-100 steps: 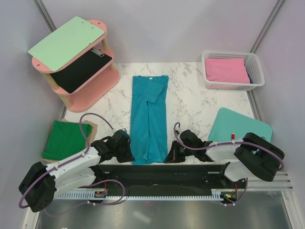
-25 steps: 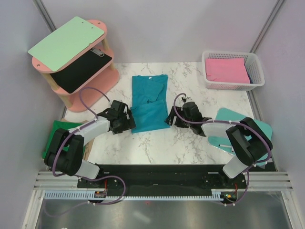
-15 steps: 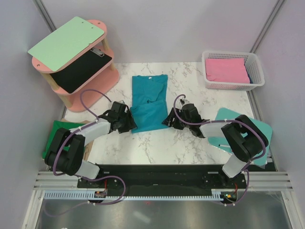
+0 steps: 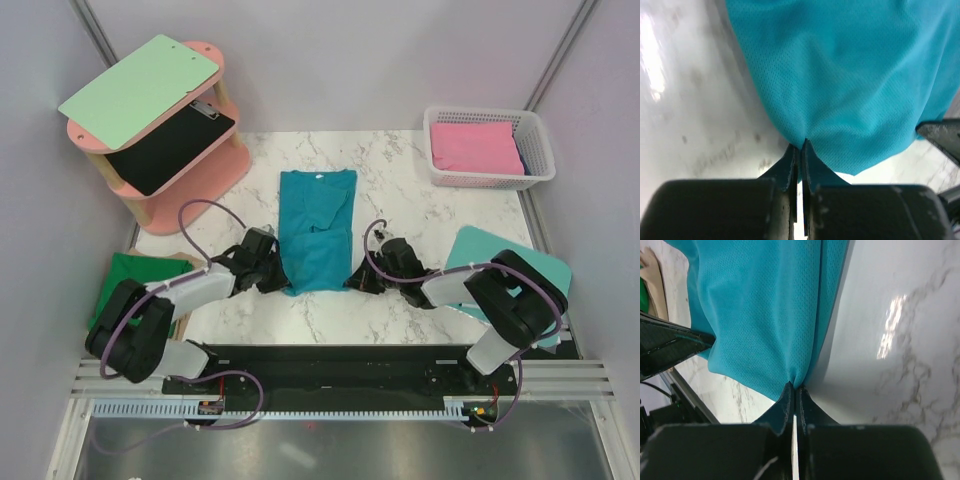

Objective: Fold and stack the t-shirts
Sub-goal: Grab one side of the 2/3 rectangular tshirt with both arms, then fold the long partially folded tshirt into a neat square

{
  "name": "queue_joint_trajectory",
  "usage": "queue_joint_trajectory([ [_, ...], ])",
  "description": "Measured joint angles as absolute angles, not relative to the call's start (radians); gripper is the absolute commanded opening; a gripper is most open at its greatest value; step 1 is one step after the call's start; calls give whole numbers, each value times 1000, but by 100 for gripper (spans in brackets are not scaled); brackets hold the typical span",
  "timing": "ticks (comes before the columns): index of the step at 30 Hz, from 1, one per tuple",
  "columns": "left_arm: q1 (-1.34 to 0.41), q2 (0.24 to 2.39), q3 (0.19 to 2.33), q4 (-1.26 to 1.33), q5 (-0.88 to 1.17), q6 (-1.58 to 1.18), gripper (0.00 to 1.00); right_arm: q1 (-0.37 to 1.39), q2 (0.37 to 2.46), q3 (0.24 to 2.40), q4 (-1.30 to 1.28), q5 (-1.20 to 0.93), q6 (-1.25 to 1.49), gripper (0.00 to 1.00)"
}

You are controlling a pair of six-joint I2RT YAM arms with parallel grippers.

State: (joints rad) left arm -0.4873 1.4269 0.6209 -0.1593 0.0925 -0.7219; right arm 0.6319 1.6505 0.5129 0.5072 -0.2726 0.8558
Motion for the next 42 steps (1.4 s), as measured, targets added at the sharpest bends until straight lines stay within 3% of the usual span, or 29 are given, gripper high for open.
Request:
queue_joint_trajectory([
  [10, -604, 1085, 561, -392, 68, -791, 2, 719, 1312, 416, 312, -274, 812, 1],
  [14, -604, 1062, 649, -498, 28, -791, 2, 719, 1146, 433, 207, -206, 764, 2],
  [18, -603, 1117, 804, -556, -21, -776, 2, 719, 1108, 542, 104, -109, 687, 2],
  [26, -548, 1298, 1084, -601, -83, -694, 2, 681, 1260, 786, 59, 6, 552, 4],
  [42, -380, 1812, 1538, -603, -71, -537, 2, 517, 1825, 1257, 104, 25, 425, 7],
])
